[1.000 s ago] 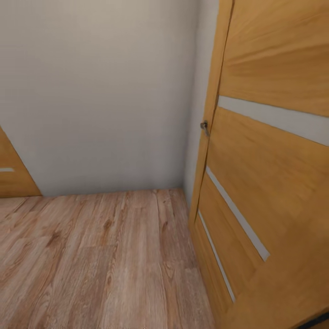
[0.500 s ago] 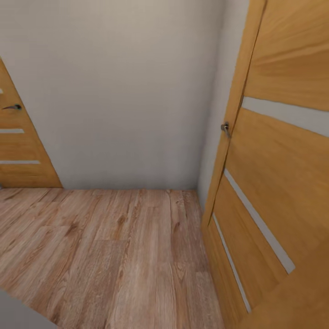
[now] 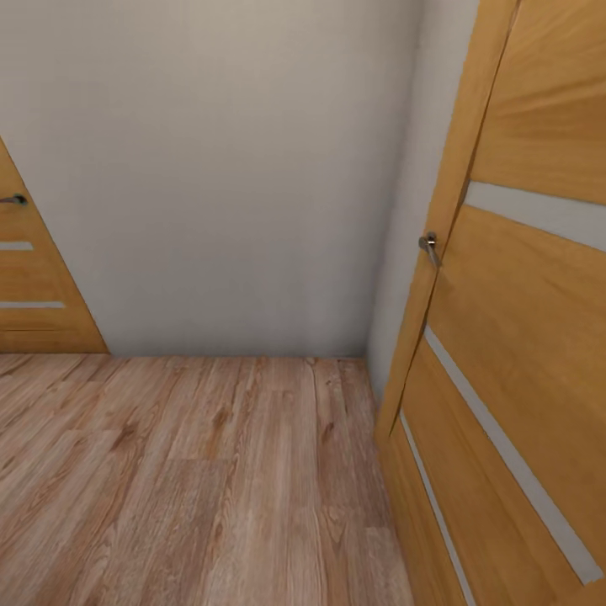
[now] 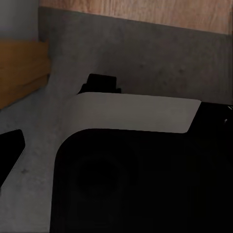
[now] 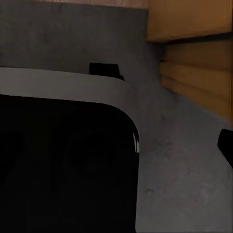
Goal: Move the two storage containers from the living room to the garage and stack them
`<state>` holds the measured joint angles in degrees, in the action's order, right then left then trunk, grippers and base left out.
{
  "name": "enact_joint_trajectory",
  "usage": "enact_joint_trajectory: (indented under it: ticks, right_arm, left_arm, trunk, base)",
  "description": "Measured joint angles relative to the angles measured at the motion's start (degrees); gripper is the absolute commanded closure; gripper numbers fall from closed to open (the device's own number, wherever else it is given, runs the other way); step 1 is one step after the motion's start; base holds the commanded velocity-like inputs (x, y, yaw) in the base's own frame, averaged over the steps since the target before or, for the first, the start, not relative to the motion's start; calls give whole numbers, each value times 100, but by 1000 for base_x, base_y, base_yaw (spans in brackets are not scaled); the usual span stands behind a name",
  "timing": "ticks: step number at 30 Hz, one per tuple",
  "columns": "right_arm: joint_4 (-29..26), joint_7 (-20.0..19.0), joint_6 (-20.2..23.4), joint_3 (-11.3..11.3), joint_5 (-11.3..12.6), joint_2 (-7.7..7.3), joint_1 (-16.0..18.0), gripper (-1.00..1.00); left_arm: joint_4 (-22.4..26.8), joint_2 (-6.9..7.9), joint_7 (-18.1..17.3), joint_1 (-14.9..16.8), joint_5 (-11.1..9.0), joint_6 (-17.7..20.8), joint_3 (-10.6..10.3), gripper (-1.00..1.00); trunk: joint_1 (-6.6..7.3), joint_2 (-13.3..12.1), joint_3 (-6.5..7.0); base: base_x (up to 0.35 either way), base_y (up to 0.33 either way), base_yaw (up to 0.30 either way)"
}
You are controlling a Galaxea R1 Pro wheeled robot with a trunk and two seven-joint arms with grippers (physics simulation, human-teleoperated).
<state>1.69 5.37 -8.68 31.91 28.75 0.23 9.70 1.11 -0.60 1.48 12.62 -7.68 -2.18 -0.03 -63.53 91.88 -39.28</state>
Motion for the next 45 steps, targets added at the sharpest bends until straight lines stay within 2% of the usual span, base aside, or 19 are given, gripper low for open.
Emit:
enact_joint_trajectory:
  ticks: [25,30,45]
  right_arm:
    - [0,-11,-4,4,-8,-3,0,-100]
    - [0,-10,0,4,-7,0,1,-100]
    - [0,-9,0,4,-7,0,0,-100]
  left_arm:
    - [0,0,0,0,-2,0,9,-100]
    - [2,0,0,-1,-3,0,10,-100]
    - [0,0,0,0,-11,0,17,-100]
  trunk:
    - [0,0,0]
    - [0,0,0]
    - [-3,0,0]
  base:
    - [318,0,0]
    - [305,0,156]
    - [36,0,56]
